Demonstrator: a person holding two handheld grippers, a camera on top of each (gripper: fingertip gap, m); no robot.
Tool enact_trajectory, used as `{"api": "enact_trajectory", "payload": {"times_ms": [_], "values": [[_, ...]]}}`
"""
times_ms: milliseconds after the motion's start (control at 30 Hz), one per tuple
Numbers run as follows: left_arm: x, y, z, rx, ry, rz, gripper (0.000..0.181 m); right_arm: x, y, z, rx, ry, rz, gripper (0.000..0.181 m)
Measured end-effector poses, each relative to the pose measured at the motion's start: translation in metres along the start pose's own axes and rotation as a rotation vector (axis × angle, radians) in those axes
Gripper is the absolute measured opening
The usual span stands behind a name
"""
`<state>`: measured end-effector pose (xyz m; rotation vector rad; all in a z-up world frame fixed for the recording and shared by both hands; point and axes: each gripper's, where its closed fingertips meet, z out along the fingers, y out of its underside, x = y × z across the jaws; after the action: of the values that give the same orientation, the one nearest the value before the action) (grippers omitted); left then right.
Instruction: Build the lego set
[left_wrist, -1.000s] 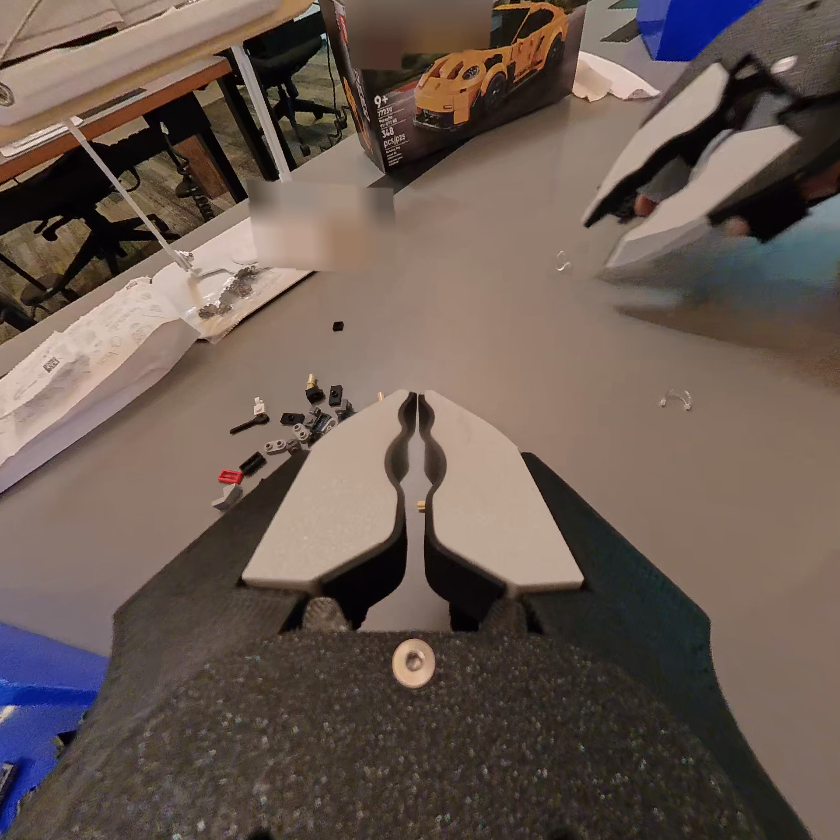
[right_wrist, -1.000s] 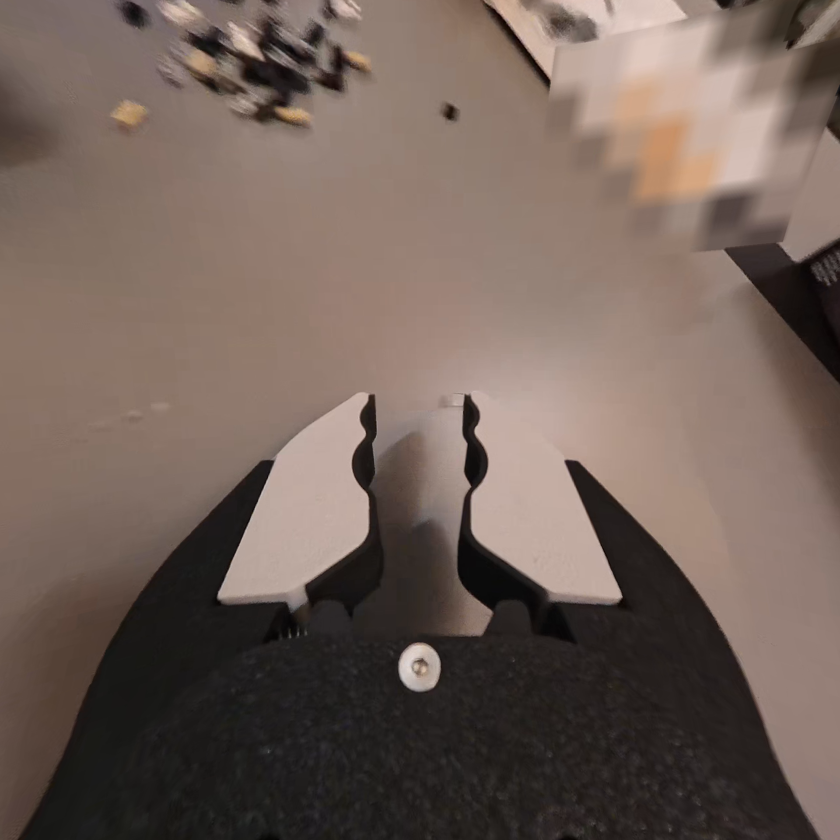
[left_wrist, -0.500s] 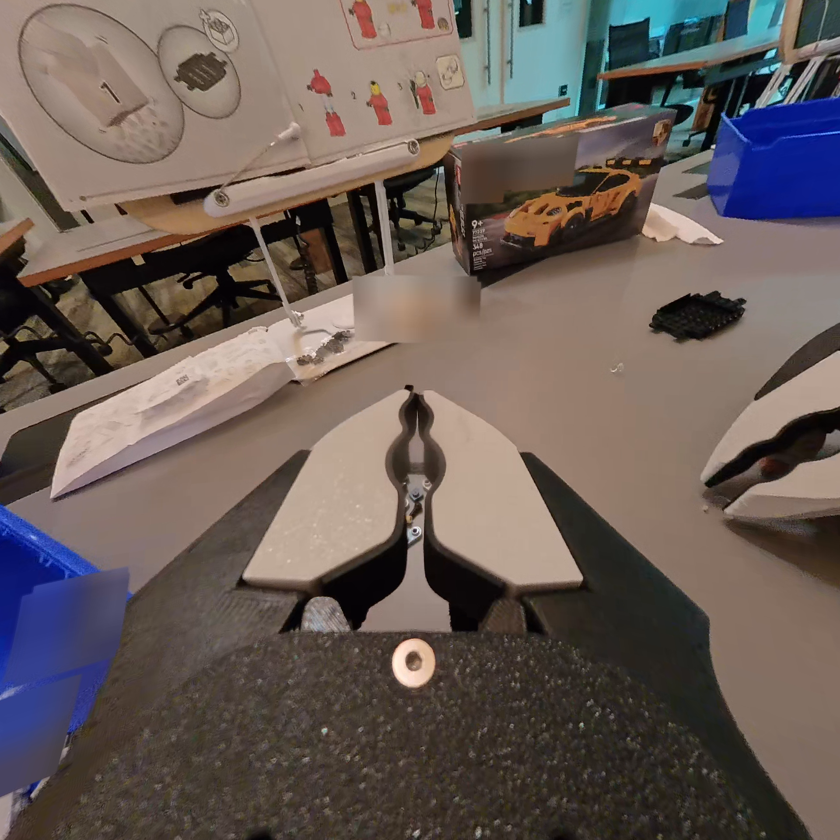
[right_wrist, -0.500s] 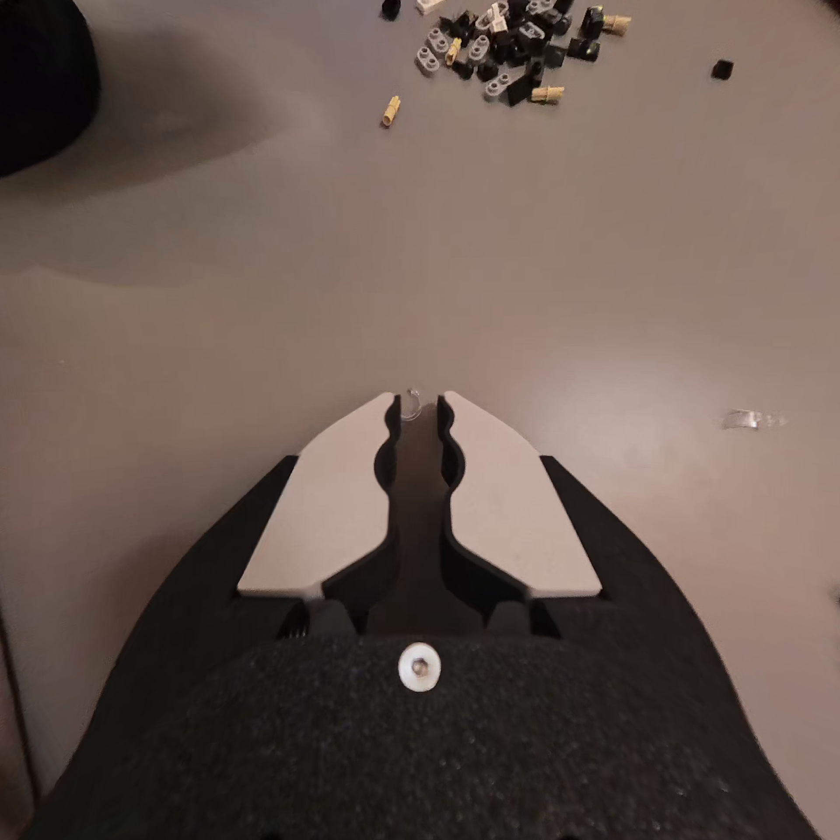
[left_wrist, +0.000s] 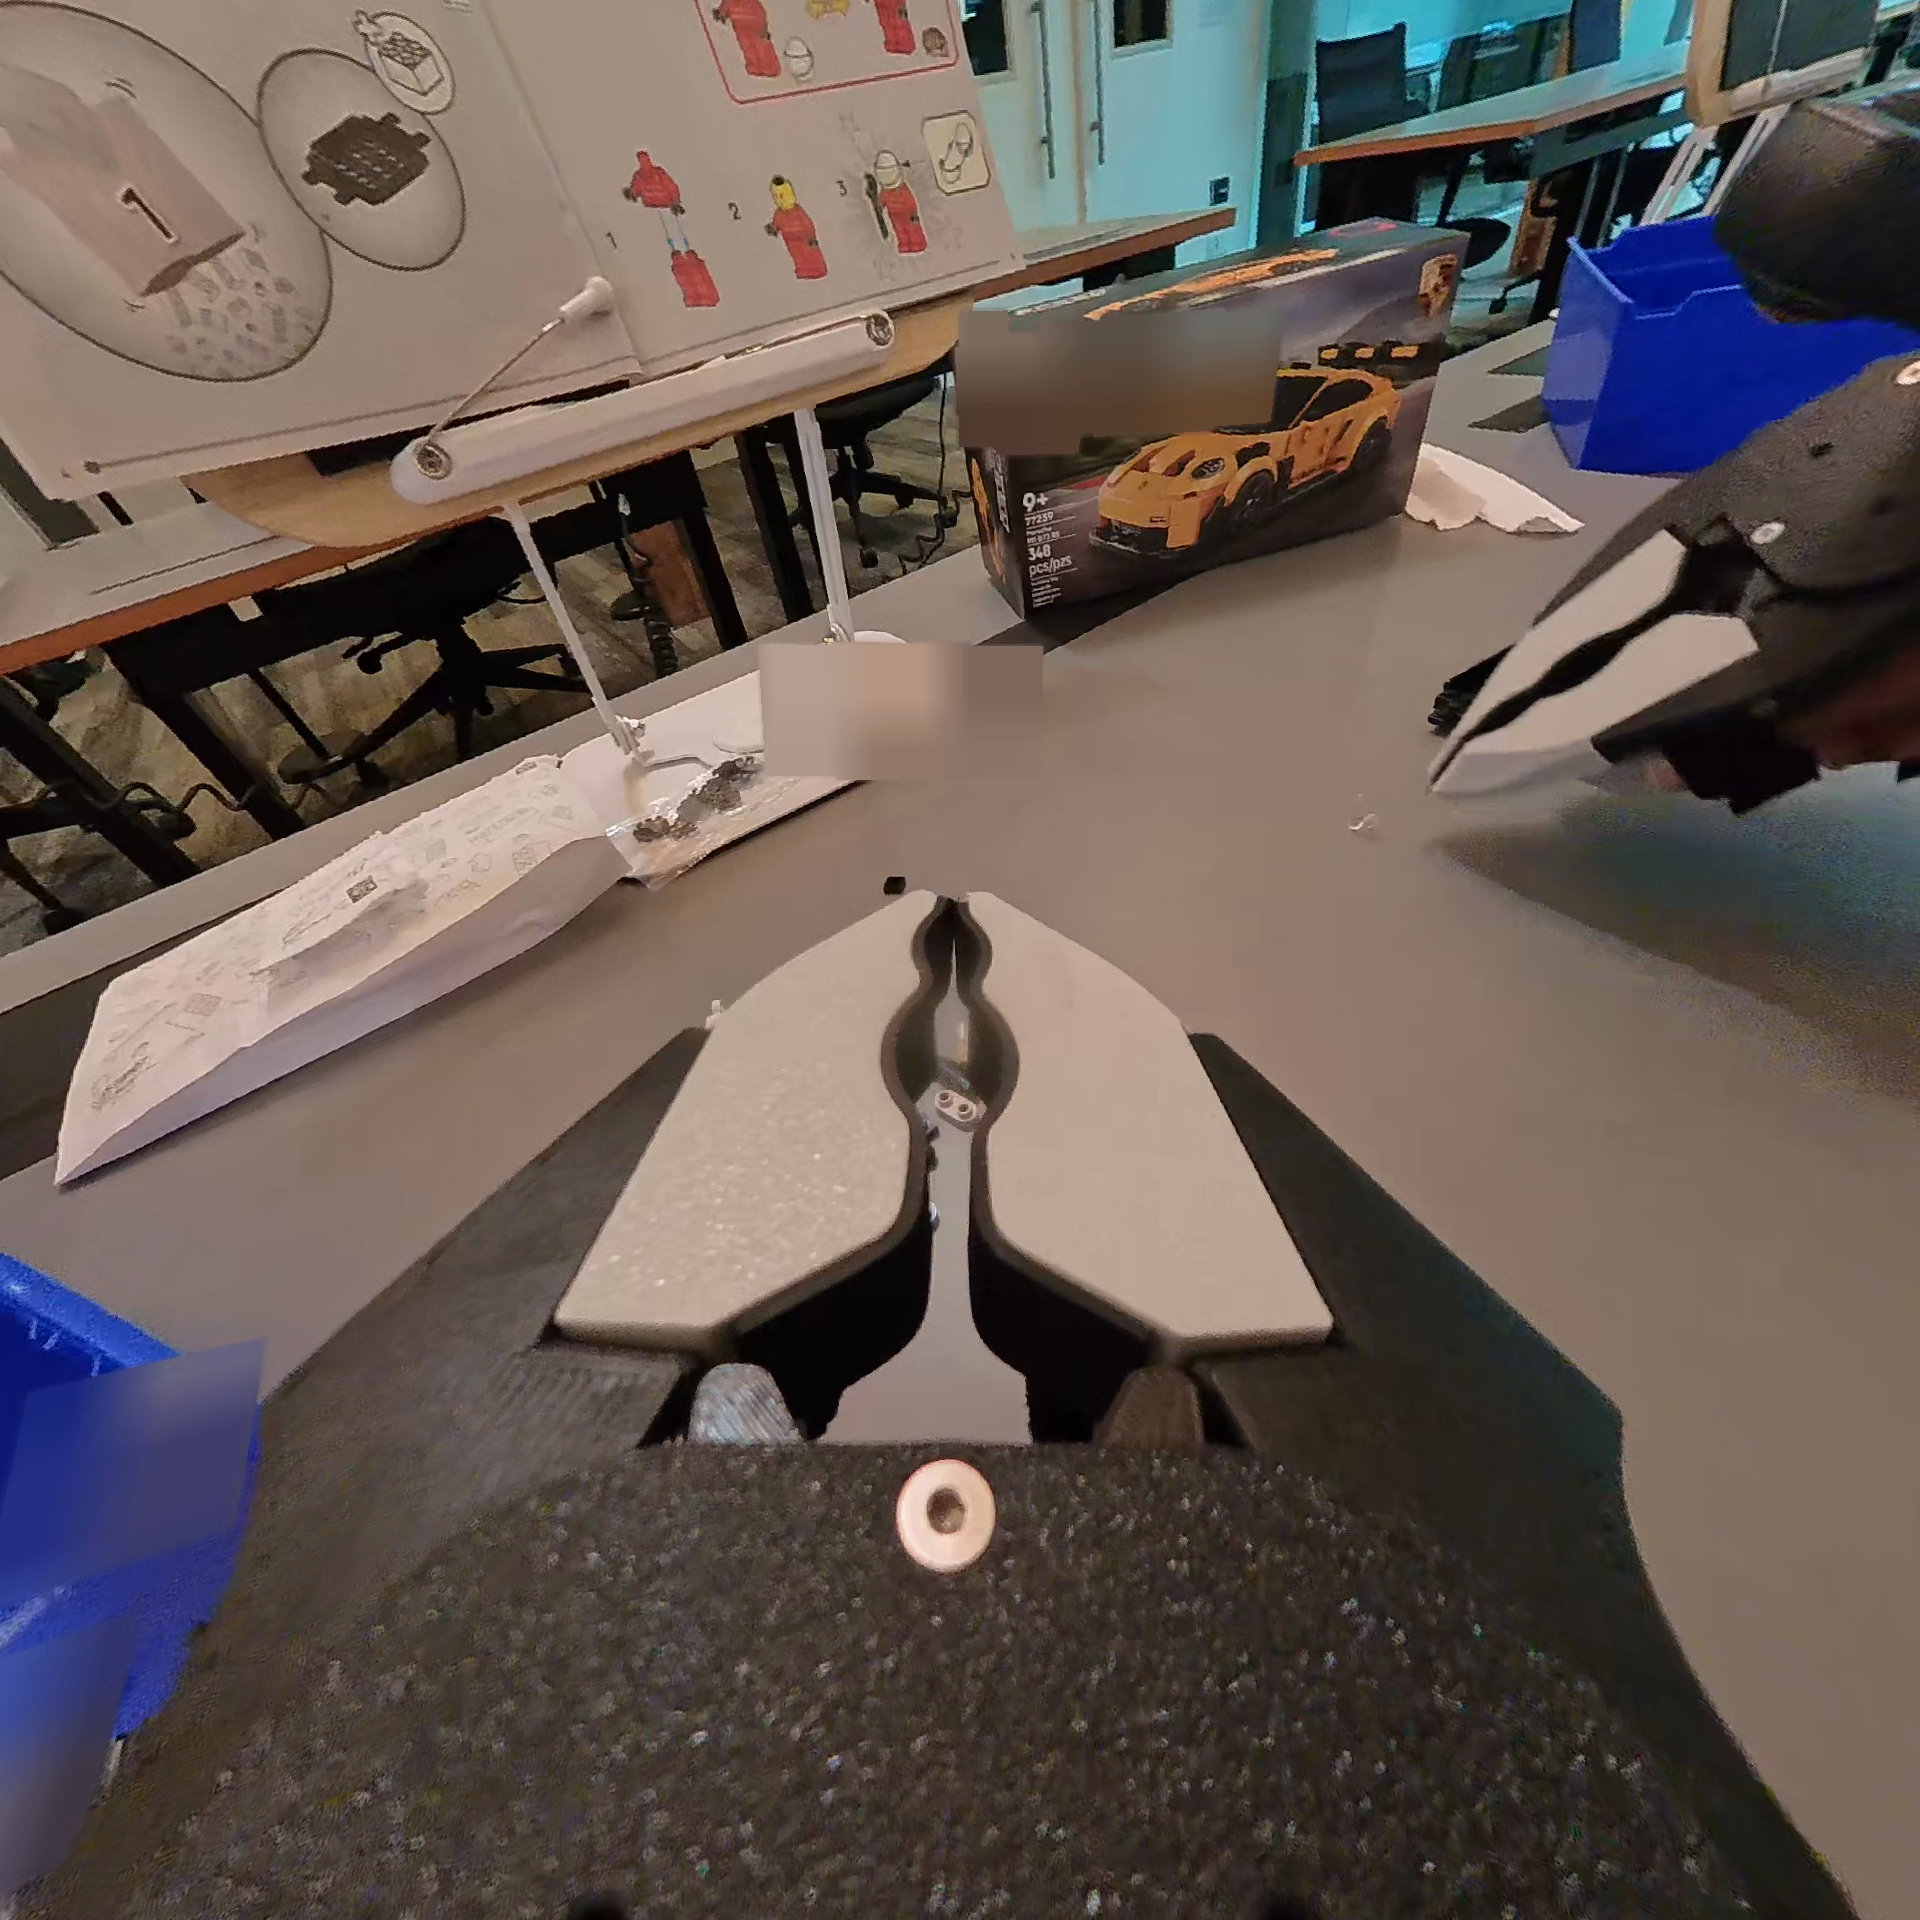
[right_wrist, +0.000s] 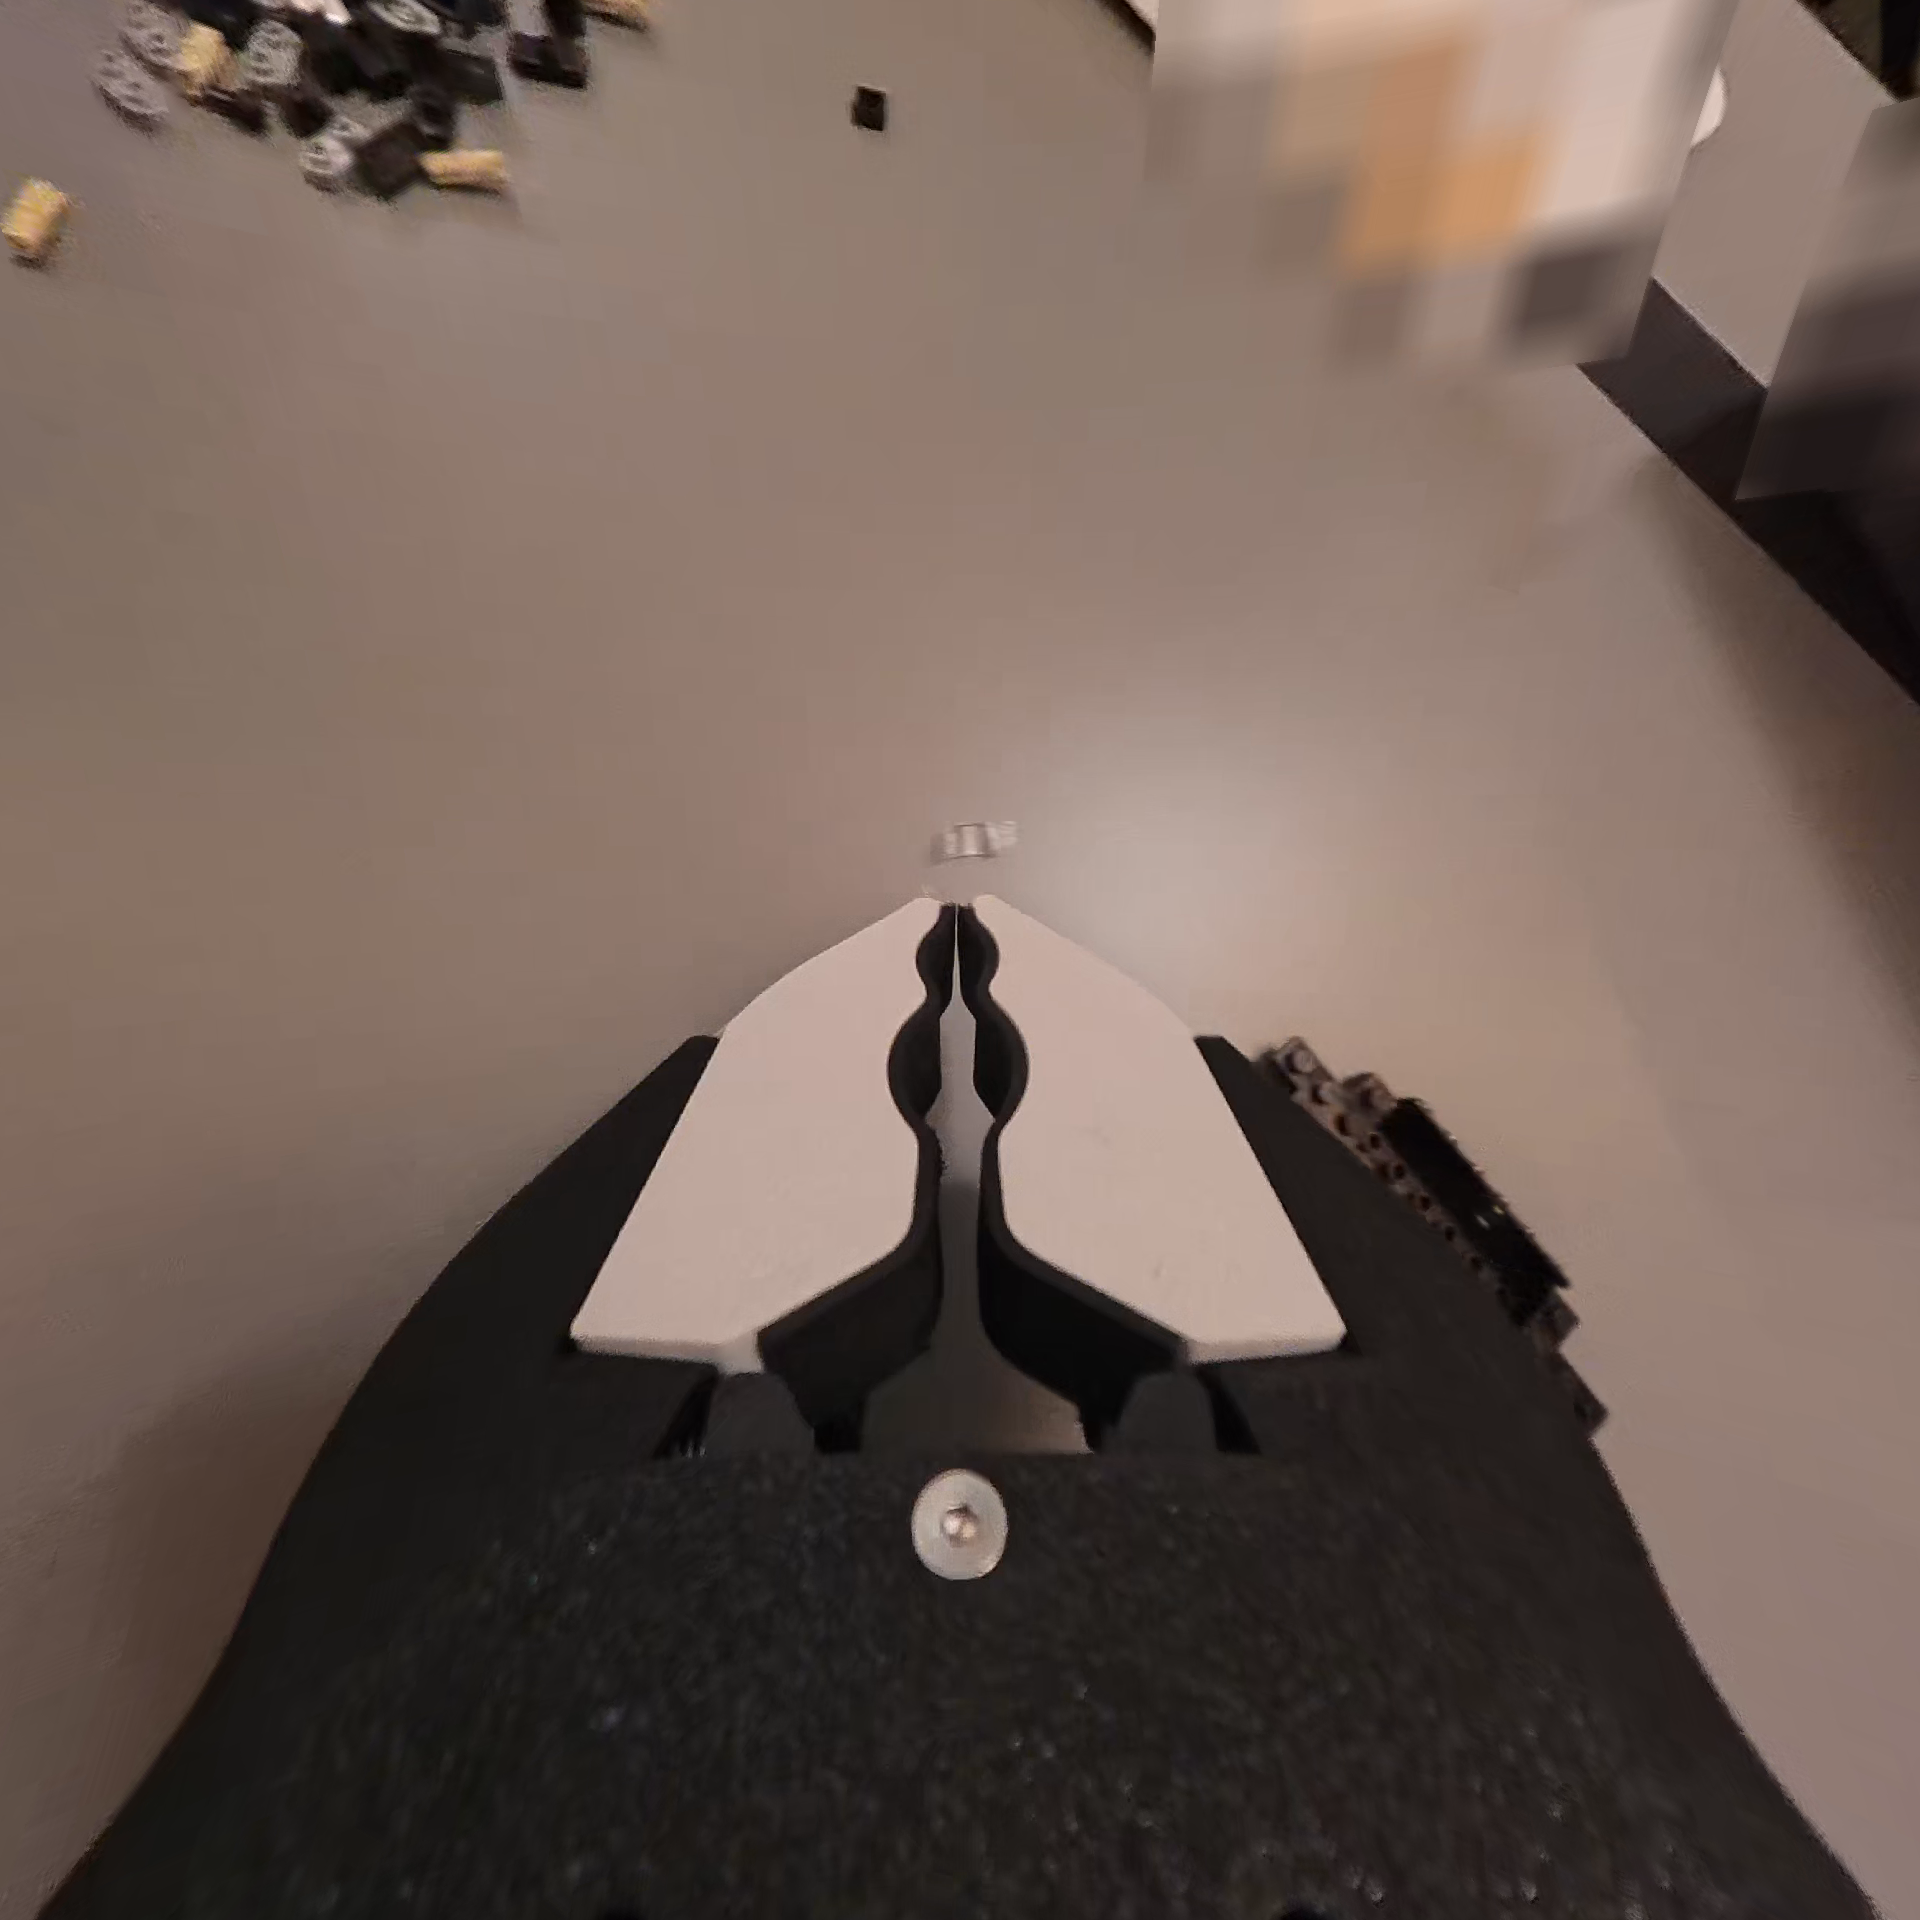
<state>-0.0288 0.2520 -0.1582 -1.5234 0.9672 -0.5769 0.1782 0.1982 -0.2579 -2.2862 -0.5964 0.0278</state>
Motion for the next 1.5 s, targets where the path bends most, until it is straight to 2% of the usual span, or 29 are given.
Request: {"api": "enact_trajectory", "payload": {"times_ms": [100, 167, 233, 367, 433, 533, 667, 867, 1200, 1300, 1433, 1500], "values": [[0.003, 0.001, 0.001, 0.001, 0.012, 0.018, 0.000, 0.010, 0.006, 0.008, -0.028, 0.030, -0.006, 0.001], [0.004, 0.002, 0.002, -0.003, 0.016, 0.020, 0.000, 0.009, 0.008, 0.009, -0.026, 0.025, 0.004, 0.014], [0.006, 0.004, 0.002, -0.011, 0.026, 0.011, 0.000, 0.010, 0.004, 0.003, 0.013, 0.026, 0.010, 0.021], [0.008, 0.006, 0.004, -0.018, 0.038, 0.007, 0.000, 0.019, -0.016, -0.021, 0.160, 0.067, 0.027, 0.024], [0.009, 0.006, 0.004, -0.019, 0.040, 0.011, 0.000, 0.020, -0.026, -0.032, 0.239, 0.061, 0.060, 0.023], [0.011, 0.006, 0.005, -0.018, 0.038, 0.015, 0.000, 0.017, -0.028, -0.034, 0.267, 0.057, 0.097, 0.022], [0.003, -0.001, 0.001, 0.025, -0.008, 0.013, 0.000, 0.007, -0.030, -0.038, 0.305, 0.137, 0.130, 0.019], [-0.009, -0.012, -0.009, 0.065, -0.062, -0.006, 0.000, -0.003, -0.020, -0.054, 0.329, 0.220, 0.239, 0.000], [-0.014, -0.015, -0.013, 0.066, -0.096, 0.000, 0.000, 0.009, -0.018, -0.064, 0.427, 0.247, 0.260, 0.000], [-0.039, -0.025, -0.026, 0.076, -0.186, 0.044, 0.000, 0.008, -0.018, -0.066, 0.432, 0.247, 0.258, 0.000], [-0.130, -0.029, -0.071, -0.049, -0.349, 0.011, 0.000, 0.010, -0.020, -0.070, 0.443, 0.247, 0.254, 0.000], [-0.171, -0.017, -0.090, -0.179, -0.331, -0.033, 0.006, 0.010, -0.022, -0.070, 0.448, 0.230, 0.254, 0.000]]}}
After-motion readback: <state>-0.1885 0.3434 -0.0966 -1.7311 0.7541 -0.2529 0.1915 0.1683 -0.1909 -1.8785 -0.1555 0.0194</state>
